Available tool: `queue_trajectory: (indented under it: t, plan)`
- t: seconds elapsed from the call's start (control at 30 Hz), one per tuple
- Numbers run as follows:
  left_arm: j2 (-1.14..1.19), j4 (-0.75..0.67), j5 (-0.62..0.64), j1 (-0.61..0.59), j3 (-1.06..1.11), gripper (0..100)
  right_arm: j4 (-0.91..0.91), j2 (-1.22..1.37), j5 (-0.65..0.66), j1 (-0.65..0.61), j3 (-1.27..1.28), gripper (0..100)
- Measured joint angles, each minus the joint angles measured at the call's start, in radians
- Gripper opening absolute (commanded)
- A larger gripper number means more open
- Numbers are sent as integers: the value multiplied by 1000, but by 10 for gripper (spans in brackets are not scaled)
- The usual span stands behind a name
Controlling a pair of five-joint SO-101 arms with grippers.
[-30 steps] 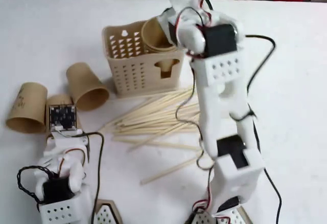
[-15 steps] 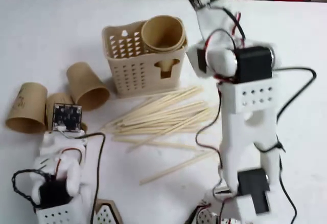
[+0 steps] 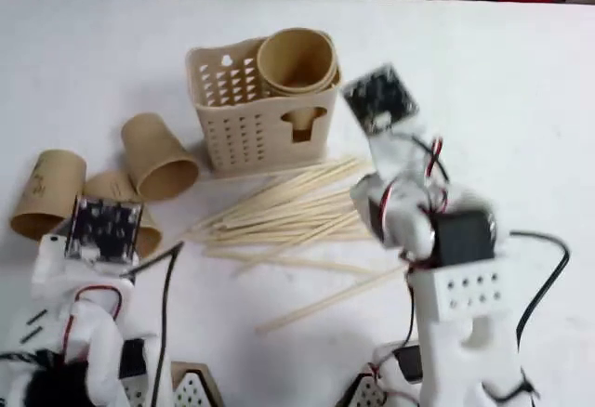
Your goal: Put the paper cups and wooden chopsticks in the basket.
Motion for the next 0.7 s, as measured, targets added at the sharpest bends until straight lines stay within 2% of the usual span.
queue_trajectory:
  t: [0.13,0.33,0.5,0.7]
  plan:
    - [227,138,-60,0,-238,83,-112,-112,0,8,222,24]
    - [457,311,-173,0,-485,260,-301,-166,0,55,474,22]
    - [589,315,-189,-9,-505,260,-439,-176,-21,89,611,23]
    - [819,186,-189,-9,-502,260,-526,-176,-89,155,667,23]
